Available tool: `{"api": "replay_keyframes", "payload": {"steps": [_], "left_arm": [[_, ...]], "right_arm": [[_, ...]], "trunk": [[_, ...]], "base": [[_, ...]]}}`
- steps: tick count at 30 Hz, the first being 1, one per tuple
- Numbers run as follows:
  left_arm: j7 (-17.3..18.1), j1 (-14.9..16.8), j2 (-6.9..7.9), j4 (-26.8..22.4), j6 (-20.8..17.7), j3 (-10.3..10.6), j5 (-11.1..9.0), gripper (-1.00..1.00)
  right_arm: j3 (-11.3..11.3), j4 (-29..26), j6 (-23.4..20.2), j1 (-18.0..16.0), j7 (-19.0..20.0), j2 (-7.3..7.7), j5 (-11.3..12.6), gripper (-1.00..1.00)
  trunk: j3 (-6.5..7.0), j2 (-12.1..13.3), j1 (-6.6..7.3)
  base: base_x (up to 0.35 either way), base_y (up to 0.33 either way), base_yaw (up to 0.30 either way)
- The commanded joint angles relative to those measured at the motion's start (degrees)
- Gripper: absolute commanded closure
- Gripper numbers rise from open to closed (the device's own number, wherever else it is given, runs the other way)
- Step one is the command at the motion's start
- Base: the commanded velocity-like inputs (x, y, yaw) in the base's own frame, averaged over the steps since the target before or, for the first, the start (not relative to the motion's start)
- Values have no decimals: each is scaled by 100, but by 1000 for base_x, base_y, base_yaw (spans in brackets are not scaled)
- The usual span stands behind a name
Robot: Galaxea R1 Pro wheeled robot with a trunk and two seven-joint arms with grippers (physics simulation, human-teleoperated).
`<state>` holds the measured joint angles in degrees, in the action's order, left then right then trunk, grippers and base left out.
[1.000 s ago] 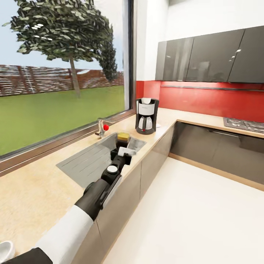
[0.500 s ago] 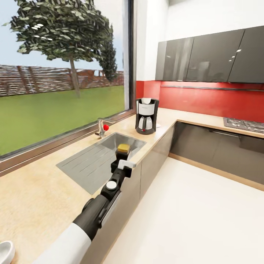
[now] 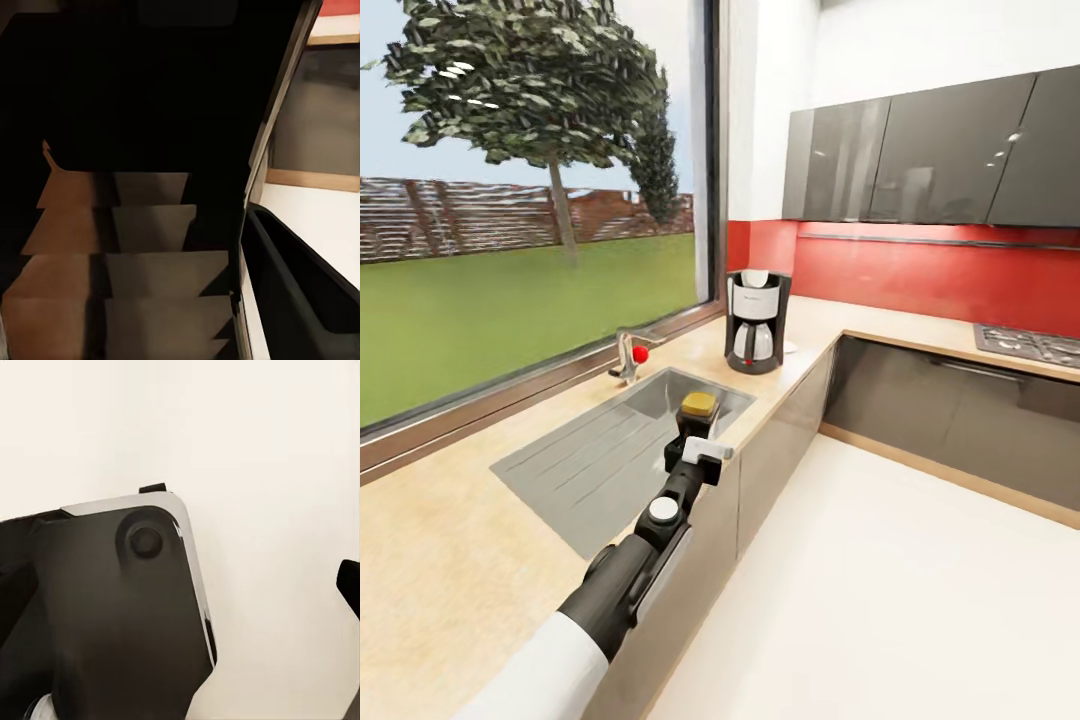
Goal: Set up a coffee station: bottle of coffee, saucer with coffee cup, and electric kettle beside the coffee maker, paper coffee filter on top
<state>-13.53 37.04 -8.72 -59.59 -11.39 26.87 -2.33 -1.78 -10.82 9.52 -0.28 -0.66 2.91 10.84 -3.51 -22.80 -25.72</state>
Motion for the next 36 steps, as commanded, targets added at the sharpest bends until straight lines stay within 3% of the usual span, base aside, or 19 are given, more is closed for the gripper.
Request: {"api": "replay_keyframes", "payload": {"steps": [1, 36], "left_arm": [[-41, 6, 4, -8, -31, 15, -8, 100], [-111, -3, 10, 79, -30, 11, -3, 100]], "right_arm": [[-16, -3, 17, -3, 4, -1, 23, -100], [-16, -69, 11, -3, -4, 25, 23, -100]], "trunk": [[-12, -12, -7], [-12, -12, -7]], "base": [[300, -130, 0], [310, -79, 0]]}}
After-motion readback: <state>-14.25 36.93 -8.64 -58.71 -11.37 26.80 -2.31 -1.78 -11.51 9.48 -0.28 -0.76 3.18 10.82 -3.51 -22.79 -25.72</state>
